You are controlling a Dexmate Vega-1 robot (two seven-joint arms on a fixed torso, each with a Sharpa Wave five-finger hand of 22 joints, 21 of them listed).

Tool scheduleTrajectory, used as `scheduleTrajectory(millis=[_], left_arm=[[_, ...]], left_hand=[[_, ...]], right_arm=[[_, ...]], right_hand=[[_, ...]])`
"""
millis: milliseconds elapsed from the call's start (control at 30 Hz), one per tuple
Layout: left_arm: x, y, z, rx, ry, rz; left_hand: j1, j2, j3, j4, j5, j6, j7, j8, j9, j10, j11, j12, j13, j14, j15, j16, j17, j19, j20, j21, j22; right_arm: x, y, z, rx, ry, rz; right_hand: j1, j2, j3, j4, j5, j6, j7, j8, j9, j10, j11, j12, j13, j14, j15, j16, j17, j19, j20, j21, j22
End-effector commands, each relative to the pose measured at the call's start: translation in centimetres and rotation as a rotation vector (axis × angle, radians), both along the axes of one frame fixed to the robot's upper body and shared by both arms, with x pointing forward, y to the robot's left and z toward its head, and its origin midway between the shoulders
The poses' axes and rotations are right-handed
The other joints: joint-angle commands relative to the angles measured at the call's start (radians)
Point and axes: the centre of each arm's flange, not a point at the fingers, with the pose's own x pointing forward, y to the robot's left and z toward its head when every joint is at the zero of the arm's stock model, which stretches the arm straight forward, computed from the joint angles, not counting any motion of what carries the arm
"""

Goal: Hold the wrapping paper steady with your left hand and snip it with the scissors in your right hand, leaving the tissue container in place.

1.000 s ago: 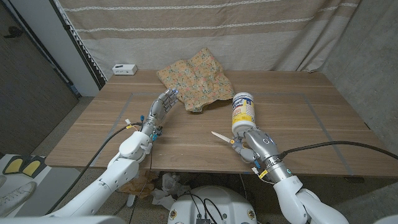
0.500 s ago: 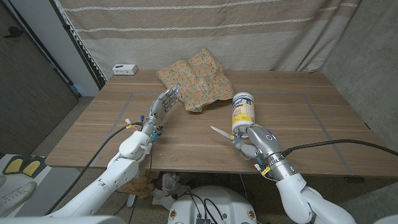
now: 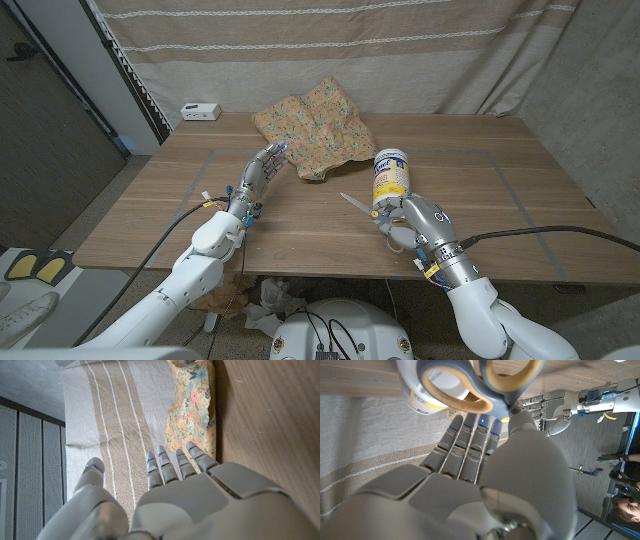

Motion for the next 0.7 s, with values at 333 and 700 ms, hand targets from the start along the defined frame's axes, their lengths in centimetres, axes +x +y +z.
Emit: scheduleTrajectory(millis=[333,700], left_arm=[[-0.36,-0.24,0.06,0.006,0.000,-0.013],[-0.29,-0.34,-0.10,0.004,0.002,-0.015]], left_hand=[[-0.007,-0.002,-0.006,-0.001,0.002,0.008,0.004,0.006,0.004,0.006,0.001,0.005,0.002,-0.002,-0.070,0.005,0.004,-0.004,-0.059,0.006,0.005],[-0.007,-0.001,-0.007,-0.001,0.002,0.008,0.005,0.005,0.004,0.008,-0.002,0.005,0.002,-0.002,-0.069,0.004,0.004,-0.004,-0.059,0.006,0.005]], right_arm=[[-0.08,-0.57,1.35,0.077,-0.017,0.058],[0.32,-0.81,1.74,0.132,-0.015,0.090]], right_hand=[[0.102,0.092,0.010,-0.001,-0.010,0.003,-0.004,-0.003,0.002,0.077,-0.080,0.009,0.024,0.010,-0.155,-0.001,0.007,-0.007,-0.031,0.015,0.005],[0.107,0.093,0.014,-0.002,-0.016,0.001,-0.004,-0.005,0.002,0.074,-0.081,0.011,0.029,0.017,-0.158,0.001,0.013,-0.006,-0.033,0.024,0.005]])
